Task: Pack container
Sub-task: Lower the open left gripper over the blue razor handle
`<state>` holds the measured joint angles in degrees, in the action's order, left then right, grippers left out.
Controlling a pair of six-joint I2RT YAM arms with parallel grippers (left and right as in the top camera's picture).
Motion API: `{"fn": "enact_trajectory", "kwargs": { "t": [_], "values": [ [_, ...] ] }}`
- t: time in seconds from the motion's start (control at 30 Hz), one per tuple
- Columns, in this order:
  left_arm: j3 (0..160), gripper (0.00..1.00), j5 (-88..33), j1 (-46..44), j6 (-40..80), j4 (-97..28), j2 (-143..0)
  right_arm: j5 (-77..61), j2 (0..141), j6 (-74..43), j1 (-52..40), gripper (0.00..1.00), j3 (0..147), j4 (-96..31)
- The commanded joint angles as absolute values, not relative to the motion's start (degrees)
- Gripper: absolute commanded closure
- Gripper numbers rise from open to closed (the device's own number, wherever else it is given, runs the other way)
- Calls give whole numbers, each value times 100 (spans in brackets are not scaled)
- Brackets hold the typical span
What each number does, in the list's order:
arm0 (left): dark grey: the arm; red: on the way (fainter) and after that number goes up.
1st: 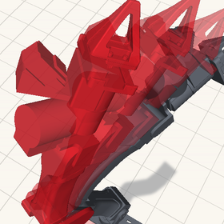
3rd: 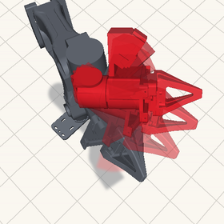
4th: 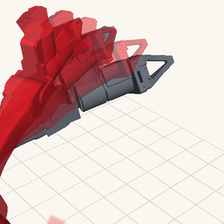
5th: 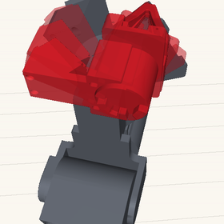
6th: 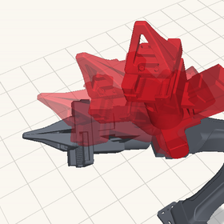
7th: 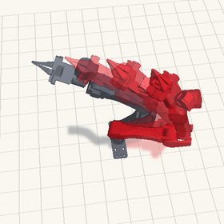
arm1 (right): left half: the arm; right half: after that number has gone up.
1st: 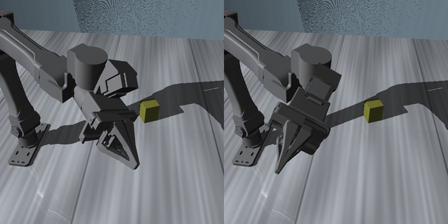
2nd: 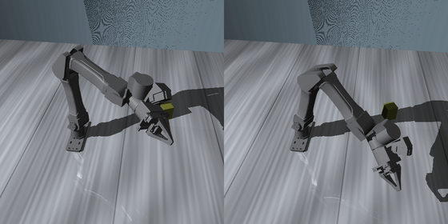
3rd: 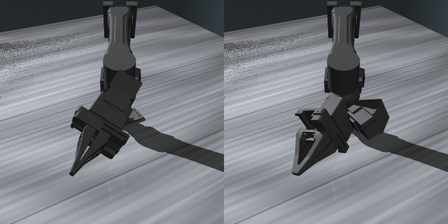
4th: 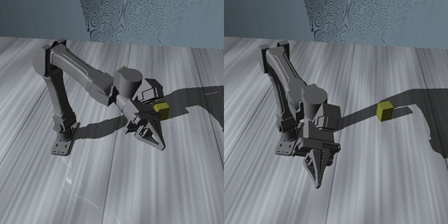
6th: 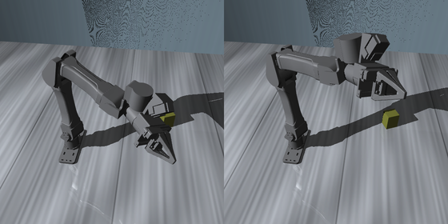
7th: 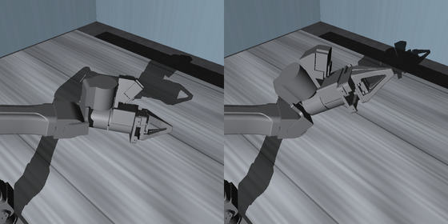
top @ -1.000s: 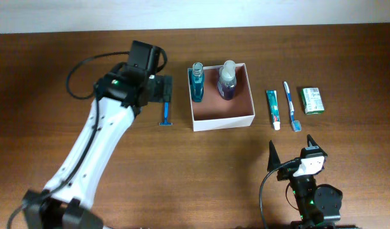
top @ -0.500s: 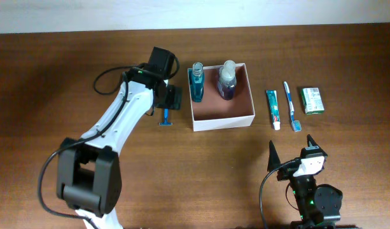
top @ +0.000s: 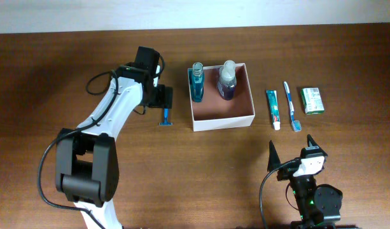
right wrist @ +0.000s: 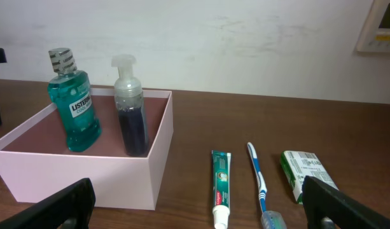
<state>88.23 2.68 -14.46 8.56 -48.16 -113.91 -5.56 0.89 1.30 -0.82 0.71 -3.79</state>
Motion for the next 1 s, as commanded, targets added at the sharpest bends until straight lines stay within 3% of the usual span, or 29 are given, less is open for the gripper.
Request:
{"fn": "enact_trajectory", "kwargs": {
  "t": [0.0,0.97],
  "values": [
    [8816,1,121,-1490,679,-4757,-11454,-510,21,99,-73,1,32,-399],
    [8818,2,-47,-1614,681,-4466,-12289,-510,19,99,-73,1,32,-401]
  ]
}}
